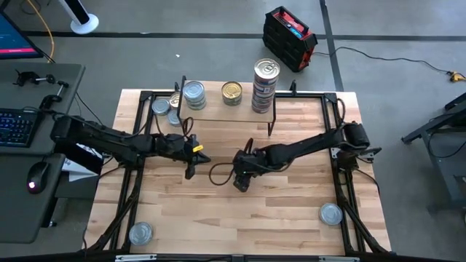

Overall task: Stack canned seafood by type on shelf
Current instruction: Put the blue pink tuna can on the shelf

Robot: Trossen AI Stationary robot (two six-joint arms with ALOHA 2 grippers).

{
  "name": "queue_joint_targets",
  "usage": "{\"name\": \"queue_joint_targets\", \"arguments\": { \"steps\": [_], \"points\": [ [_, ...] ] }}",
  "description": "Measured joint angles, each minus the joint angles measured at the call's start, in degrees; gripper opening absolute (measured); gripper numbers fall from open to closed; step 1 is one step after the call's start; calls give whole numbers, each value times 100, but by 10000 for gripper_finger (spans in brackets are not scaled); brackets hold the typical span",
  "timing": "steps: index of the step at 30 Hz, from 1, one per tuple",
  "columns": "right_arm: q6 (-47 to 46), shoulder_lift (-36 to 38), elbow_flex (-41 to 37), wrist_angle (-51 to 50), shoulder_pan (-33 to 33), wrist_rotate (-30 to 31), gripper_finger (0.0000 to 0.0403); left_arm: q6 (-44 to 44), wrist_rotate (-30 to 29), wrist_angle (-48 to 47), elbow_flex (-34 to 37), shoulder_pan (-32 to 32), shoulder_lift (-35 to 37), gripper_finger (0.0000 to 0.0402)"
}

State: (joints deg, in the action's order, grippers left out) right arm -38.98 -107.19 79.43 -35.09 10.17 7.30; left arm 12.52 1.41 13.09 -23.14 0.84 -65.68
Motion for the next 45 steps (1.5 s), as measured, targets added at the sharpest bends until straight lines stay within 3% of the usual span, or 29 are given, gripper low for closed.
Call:
{"name": "queue_joint_targets", "arguments": {
  "steps": [12,15,18,22,27,34,37,45],
  "points": [
    [-756,-456,104,-30,0,-130,275,241,146,-133,-11,187,-26,0],
    [-754,-462,104,-31,0,-132,240,237,175,63,-11,303,49,0],
    [-540,-461,123,-55,-4,-127,174,235,153,202,-17,331,252,0],
    [-83,-362,191,-230,-4,-4,168,-30,-144,183,-297,187,697,0],
    [85,185,231,-1095,-2,683,168,-646,-1072,-337,-1311,-433,737,0],
    [-102,1021,226,-2407,-33,1724,168,-683,-991,-1447,-3205,-1340,-662,0],
    [-291,1230,226,-2692,-46,1899,168,-536,-1089,-1953,-4059,-1457,-1399,0],
    [-491,1584,226,-3139,95,1997,168,-1685,-1129,-3881,-6374,-2145,-2836,0]
  ]
}}
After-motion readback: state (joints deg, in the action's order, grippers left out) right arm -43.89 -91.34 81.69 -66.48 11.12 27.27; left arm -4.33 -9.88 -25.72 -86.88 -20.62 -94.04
